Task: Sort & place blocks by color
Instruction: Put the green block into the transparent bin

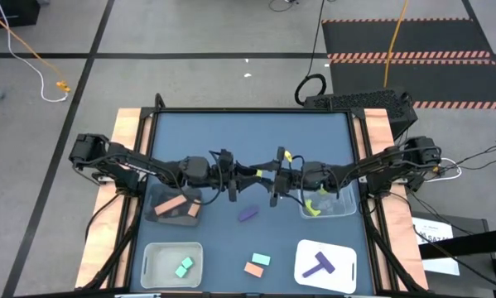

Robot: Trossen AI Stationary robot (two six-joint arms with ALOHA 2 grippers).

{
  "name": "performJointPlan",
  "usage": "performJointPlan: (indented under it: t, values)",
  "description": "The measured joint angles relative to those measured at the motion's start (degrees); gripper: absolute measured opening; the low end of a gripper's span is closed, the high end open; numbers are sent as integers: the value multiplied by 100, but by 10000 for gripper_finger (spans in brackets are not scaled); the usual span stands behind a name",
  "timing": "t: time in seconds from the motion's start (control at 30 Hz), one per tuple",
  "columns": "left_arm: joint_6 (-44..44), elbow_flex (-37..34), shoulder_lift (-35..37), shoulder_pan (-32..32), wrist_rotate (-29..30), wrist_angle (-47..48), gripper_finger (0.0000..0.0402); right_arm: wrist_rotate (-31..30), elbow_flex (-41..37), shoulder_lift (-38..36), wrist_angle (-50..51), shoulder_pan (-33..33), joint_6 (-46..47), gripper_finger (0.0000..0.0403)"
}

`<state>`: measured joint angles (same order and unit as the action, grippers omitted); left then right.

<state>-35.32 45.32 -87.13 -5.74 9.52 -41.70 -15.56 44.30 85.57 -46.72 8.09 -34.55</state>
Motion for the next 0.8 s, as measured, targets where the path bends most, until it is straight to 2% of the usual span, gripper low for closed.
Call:
performJointPlan:
  t: [0.17,0.3,0.57,0.67,0.8]
  values:
    - [284,-2,11,19,64,-6,206,-493,-1,-369,685,34,466,114]
    - [399,-2,11,54,57,1,227,-540,-1,-901,1602,31,871,113]
    - [374,-2,9,133,37,178,234,-528,-1,-1999,3046,29,1788,113]
    - [344,-2,9,131,15,318,229,-528,-1,-2352,3817,27,2521,113]
    - [307,-2,9,127,11,592,221,-525,-1,-2784,5340,29,4047,115]
